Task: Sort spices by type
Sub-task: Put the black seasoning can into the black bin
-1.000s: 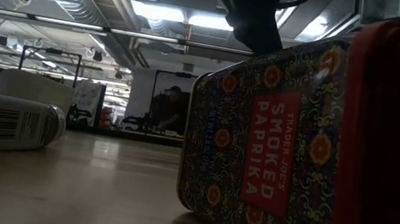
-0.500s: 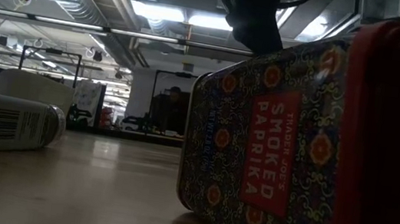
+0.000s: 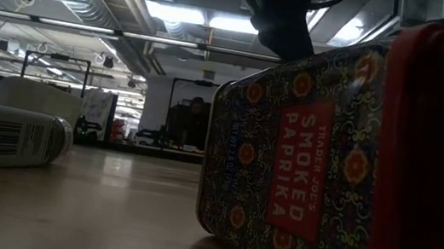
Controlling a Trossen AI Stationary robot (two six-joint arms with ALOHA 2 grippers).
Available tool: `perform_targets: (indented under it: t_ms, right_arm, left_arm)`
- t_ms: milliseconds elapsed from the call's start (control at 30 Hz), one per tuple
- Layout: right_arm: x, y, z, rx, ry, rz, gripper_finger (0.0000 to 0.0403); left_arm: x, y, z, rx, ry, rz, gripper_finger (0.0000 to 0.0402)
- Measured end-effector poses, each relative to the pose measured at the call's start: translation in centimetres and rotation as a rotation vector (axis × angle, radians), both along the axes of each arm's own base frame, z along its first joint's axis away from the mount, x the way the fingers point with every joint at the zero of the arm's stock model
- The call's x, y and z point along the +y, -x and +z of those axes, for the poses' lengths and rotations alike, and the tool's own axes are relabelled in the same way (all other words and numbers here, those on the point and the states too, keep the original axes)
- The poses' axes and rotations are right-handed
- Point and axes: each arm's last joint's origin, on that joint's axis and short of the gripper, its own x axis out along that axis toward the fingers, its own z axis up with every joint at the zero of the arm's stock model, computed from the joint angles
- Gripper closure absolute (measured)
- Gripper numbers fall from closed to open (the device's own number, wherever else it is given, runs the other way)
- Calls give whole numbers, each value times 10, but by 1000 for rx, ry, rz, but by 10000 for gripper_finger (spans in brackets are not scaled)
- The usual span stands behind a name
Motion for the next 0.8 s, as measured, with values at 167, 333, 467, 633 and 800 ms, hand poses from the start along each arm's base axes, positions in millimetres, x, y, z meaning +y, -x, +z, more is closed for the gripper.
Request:
perform_targets:
  t_ms: [167,333,467,633,800]
  right_arm:
    - [-2,0,0,-27,16,-15,149]
    - [-3,0,0,-14,25,-20,200]
    - [-4,1,1,-9,25,-22,253]
    - [-7,-3,20,-17,-26,-35,269]
    - [-18,-9,53,45,-81,-7,269]
  left_arm:
    - [0,0,0,0,0,0,212]
    - [0,0,0,0,0,0,212]
    - [0,0,0,0,0,0,212]
    - [-4,1,1,7,0,-9,212]
    - [-8,1,8,-6,-2,-21,212]
